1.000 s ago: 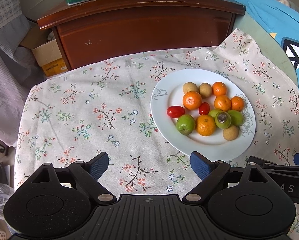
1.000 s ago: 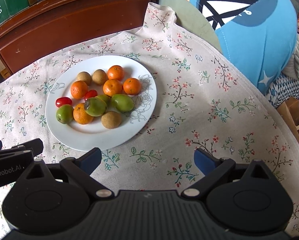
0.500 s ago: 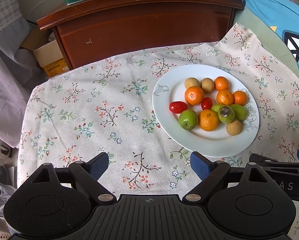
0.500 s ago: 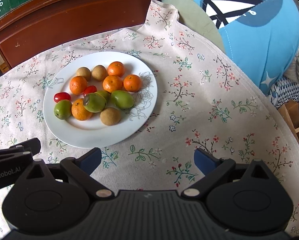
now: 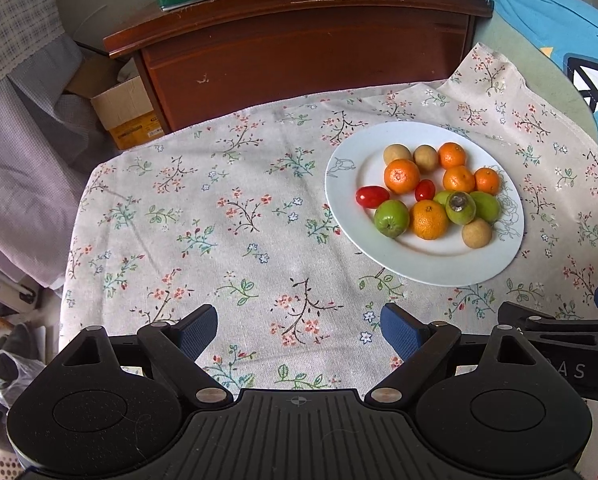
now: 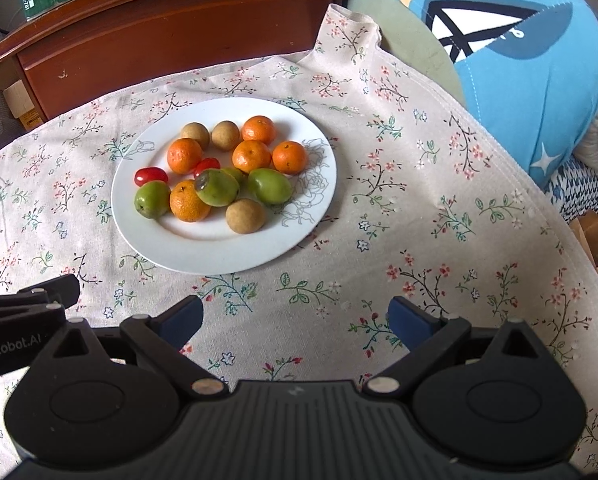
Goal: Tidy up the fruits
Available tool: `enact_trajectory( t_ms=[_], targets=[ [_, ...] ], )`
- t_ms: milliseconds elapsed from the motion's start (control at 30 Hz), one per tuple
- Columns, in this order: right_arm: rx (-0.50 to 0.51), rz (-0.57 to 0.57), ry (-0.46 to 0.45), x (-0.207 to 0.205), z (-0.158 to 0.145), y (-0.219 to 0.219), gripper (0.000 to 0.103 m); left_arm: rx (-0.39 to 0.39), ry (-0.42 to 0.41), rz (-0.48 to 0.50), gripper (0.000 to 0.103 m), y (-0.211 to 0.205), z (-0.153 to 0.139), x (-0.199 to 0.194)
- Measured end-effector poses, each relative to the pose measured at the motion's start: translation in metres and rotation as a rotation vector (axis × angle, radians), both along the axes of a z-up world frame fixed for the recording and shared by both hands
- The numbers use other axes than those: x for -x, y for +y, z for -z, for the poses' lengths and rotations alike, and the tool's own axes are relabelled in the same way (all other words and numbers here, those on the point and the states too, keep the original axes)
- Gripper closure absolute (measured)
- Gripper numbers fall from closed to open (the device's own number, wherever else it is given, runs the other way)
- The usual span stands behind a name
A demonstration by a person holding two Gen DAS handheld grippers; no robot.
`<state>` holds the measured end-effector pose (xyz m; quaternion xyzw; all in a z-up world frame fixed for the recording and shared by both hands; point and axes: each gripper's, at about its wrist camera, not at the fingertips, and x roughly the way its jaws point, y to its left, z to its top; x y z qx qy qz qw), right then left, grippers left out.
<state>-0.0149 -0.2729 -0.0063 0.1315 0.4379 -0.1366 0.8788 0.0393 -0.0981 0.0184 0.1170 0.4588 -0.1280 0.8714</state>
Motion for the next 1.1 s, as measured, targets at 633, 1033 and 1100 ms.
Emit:
enact_trajectory(
  t_ms=[633,1033,1100],
  targets=[
    [-0.011,-0.188,-0.141,0.055,0.042,0.07,0.004,0.029,0.018,-0.088,0.013,0.061,0.001,0.045],
    [0.089,-0.284,-0.241,0.04,0.054,0.088,0.001,0.039,0.01,-0.102,0.013,0.074,0.001,0.046],
    [0.094,-0.29,-0.268,0.037,0.057,0.088,0.001,0.041,0.014,-0.103,0.013,0.074,0.002,0.045]
  ],
)
